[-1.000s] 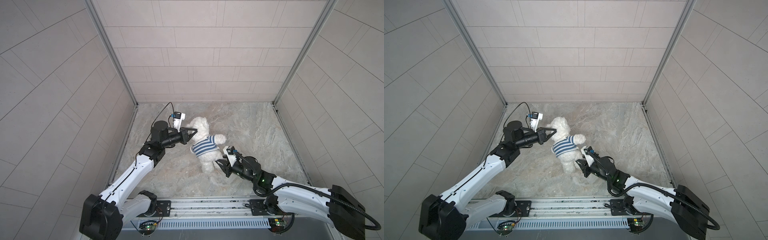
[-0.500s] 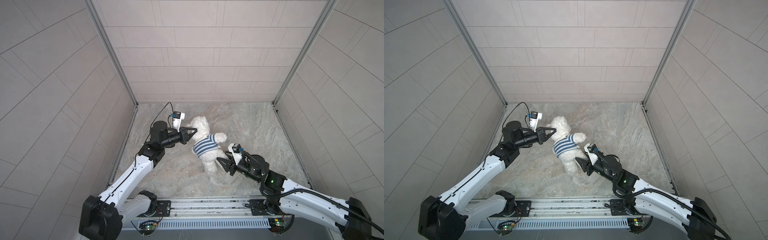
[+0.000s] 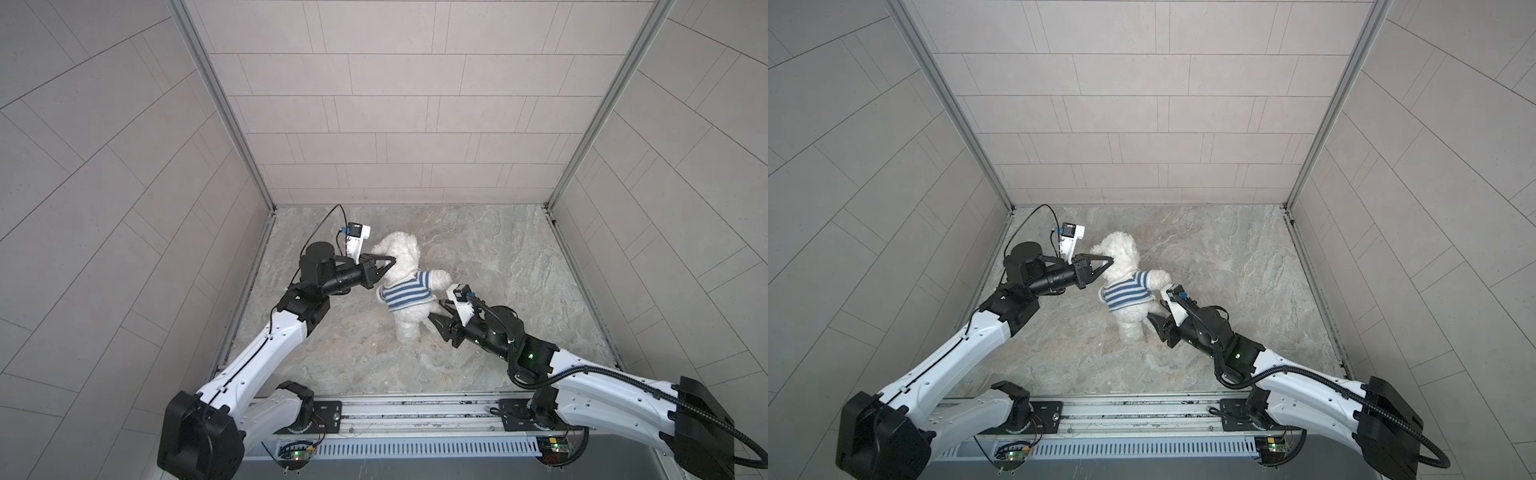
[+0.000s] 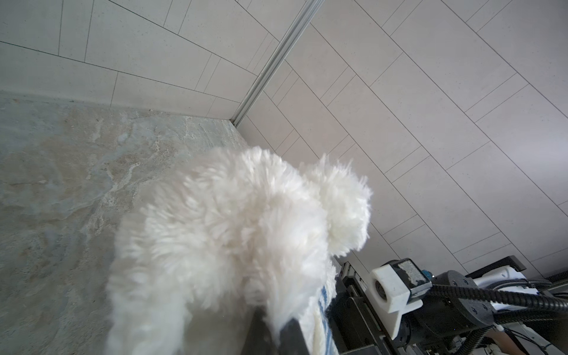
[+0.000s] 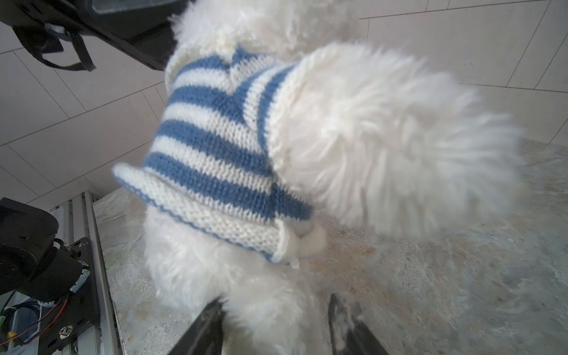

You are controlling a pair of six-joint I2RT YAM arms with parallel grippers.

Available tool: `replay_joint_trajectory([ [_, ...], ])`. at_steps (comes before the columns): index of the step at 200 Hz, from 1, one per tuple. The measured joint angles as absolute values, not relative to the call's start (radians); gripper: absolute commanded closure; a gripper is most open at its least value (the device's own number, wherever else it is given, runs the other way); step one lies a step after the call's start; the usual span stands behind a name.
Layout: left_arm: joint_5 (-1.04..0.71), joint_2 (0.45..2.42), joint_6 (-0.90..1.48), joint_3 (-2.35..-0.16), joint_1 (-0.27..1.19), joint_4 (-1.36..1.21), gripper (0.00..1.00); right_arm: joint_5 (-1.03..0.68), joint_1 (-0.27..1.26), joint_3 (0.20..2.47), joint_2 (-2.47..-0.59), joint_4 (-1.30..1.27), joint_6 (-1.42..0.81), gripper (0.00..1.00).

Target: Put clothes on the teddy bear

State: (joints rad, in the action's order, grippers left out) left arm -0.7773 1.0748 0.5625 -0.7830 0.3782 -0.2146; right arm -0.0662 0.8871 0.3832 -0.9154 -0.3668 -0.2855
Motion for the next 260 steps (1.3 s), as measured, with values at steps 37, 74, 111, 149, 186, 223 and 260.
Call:
replay_joint_trajectory([
  [37, -0.791, 1.075, 0.581, -0.783, 0.382, -0.241, 1.0, -0.072, 0.884, 0.383, -0.954, -0.41, -0.285, 0.45],
  [74, -0.8, 1.075, 0.614, -0.781, 0.385, -0.28, 1.0, -0.106, 0.883, 0.383, -0.991, -0.458, -0.281, 0.41],
  [111, -0.81, 1.076, 0.667, -0.777, 0.385, -0.328, 1.0, -0.138, 0.881, 0.389, -1.033, -0.484, -0.261, 0.73],
  [149, -0.787, 1.076, 0.676, -0.777, 0.385, -0.341, 1.0, -0.151, 0.881, 0.414, -1.018, -0.471, -0.249, 0.91],
  [186, -0.727, 1.094, 0.645, -0.777, 0.385, -0.308, 0.53, -0.11, 0.881, 0.479, -0.955, -0.316, -0.208, 1.0],
  [223, -0.684, 1.157, 0.667, -0.757, 0.387, -0.298, 0.3, -0.021, 0.882, 0.619, -0.941, -0.052, -0.141, 1.0],
  [260, -0.686, 1.164, 0.693, -0.709, 0.381, -0.286, 0.23, 0.138, 0.913, 0.743, -0.973, 0.175, -0.069, 1.0],
])
